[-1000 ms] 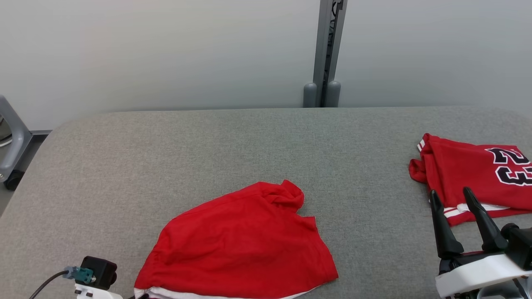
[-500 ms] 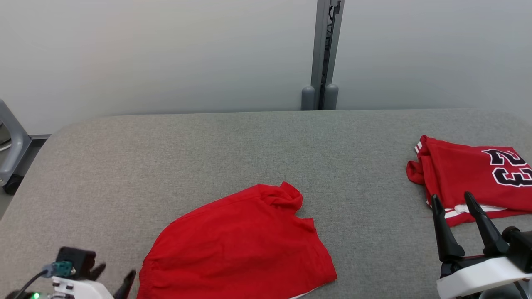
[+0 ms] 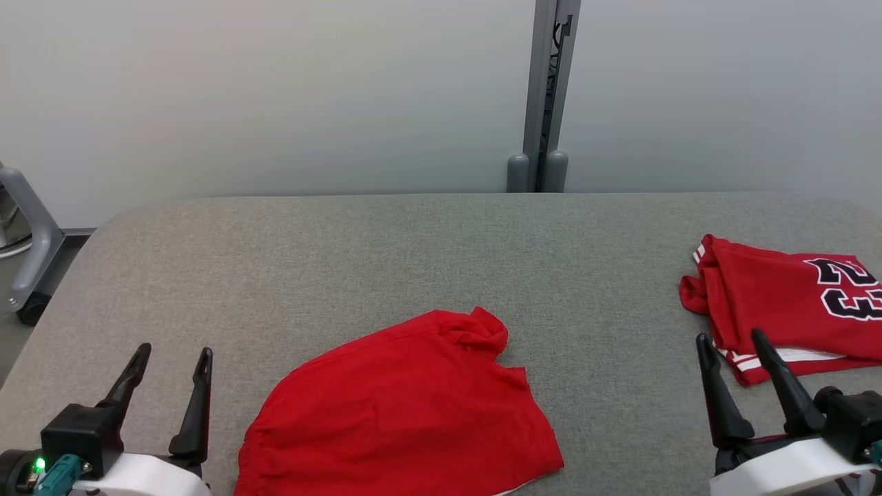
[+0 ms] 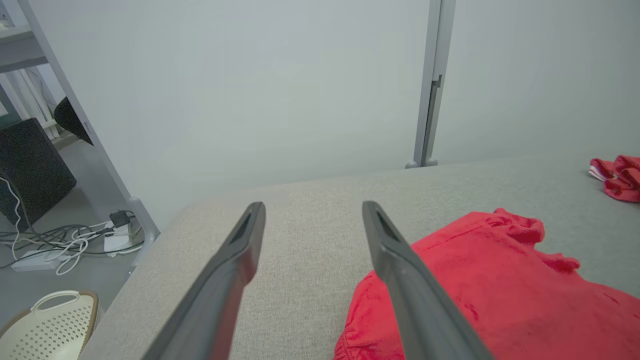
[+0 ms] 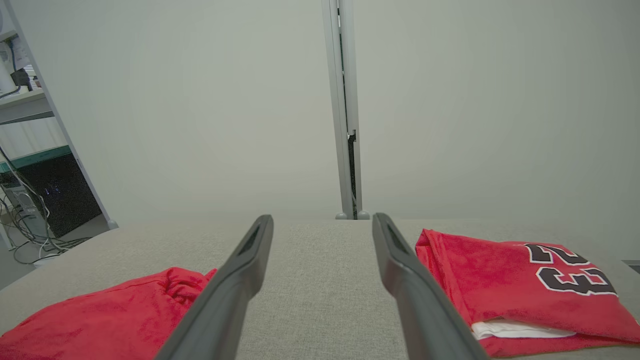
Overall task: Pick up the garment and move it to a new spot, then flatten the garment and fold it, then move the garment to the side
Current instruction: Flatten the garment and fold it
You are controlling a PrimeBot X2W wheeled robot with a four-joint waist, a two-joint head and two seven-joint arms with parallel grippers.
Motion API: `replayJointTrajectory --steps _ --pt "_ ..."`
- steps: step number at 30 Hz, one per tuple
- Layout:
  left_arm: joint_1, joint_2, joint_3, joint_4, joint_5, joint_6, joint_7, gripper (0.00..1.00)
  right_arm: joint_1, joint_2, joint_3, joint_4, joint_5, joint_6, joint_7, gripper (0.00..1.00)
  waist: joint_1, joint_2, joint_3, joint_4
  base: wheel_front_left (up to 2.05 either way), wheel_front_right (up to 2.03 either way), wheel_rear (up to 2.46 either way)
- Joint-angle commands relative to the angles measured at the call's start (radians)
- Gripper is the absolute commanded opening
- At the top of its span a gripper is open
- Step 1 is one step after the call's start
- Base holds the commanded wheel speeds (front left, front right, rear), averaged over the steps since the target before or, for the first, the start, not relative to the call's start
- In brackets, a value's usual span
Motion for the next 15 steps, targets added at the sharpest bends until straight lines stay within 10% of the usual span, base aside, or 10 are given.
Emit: replayJointTrajectory --steps 1,15 --pt "0.009 -0.017 0.012 -0.003 0.018 0.016 -0.058 1.00 0.014 0.000 0.010 0.002 0.005 0.002 -0.011 1.00 0.0000 -0.0001 0.001 0.002 0.00 0.00 0.00" --pt "0.037 -0.115 0.008 0.136 0.026 -0.009 -0.224 1.00 0.017 -0.015 0.072 0.032 0.028 0.002 -0.042 1.00 0.0000 -0.0001 0.001 -0.002 0.00 0.00 0.00"
